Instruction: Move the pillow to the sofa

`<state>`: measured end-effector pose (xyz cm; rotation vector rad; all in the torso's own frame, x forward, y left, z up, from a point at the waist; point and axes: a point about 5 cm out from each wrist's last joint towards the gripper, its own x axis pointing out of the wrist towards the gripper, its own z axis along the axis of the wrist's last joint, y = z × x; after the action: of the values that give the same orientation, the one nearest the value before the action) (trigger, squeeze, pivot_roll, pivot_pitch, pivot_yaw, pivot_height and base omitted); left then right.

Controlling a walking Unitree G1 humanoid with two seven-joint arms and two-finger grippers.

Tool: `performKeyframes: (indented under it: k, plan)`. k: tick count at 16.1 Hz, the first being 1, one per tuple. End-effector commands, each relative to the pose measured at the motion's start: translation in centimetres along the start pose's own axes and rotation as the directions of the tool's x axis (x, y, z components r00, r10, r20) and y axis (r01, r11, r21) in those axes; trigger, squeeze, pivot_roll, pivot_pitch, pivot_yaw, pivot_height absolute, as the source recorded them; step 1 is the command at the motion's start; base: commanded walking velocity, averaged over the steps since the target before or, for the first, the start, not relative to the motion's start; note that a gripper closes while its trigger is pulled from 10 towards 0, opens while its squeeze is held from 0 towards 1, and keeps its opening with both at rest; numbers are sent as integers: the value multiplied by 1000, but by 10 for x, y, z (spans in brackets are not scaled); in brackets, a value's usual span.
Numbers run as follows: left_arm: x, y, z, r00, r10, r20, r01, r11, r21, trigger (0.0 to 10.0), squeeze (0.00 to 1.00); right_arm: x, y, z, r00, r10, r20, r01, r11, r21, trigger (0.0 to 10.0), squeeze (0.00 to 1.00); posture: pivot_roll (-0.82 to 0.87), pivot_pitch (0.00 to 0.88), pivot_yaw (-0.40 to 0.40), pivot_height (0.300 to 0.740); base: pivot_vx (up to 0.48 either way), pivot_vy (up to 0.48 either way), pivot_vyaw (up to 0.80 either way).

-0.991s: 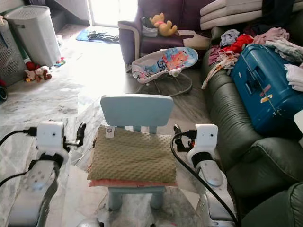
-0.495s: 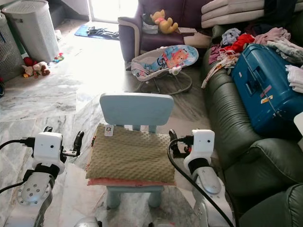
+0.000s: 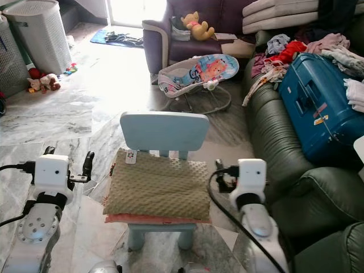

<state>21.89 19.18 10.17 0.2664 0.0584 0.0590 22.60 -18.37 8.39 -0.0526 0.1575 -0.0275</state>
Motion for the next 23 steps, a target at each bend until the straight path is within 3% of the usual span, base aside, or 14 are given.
performKeyframes:
  k: [1, 4, 8, 14, 19, 23]
  plan:
    - [0, -2, 0, 1000, -21, 14, 21, 1000, 15, 10000, 0, -2, -7, 2, 998, -29, 61, 28, 999, 16, 10000, 0, -21, 0, -69, 740, 0, 0, 0]
    - [-1, 0, -5, 1000, -15, 9, 15, 999, -46, 10000, 0, -8, -7, 11, 991, -11, 133, 9, 1000, 13, 10000, 0, -28, 0, -58, 740, 0, 0, 0]
    - [5, 2, -5, 999, 8, 36, -6, 999, -52, 10000, 0, -6, 0, 11, 979, 21, 205, -43, 993, 106, 10000, 0, -17, 0, -57, 740, 0, 0, 0]
    - [8, -1, -11, 1000, -7, 6, 8, 999, -45, 10000, 0, 2, -1, -2, 992, -1, 129, -15, 993, 119, 10000, 0, -8, 0, -64, 740, 0, 0, 0]
    - [11, -3, -12, 999, -36, 5, 36, 998, -54, 10000, 0, 3, 0, -2, 991, 10, 132, -26, 992, 124, 10000, 0, -12, 0, -61, 740, 0, 0, 0]
    - [13, -4, -11, 999, -40, 6, 40, 998, -49, 10000, 0, 5, 1, -1, 991, 24, 134, -41, 991, 127, 10000, 0, -12, 0, -63, 708, 0, 0, 0]
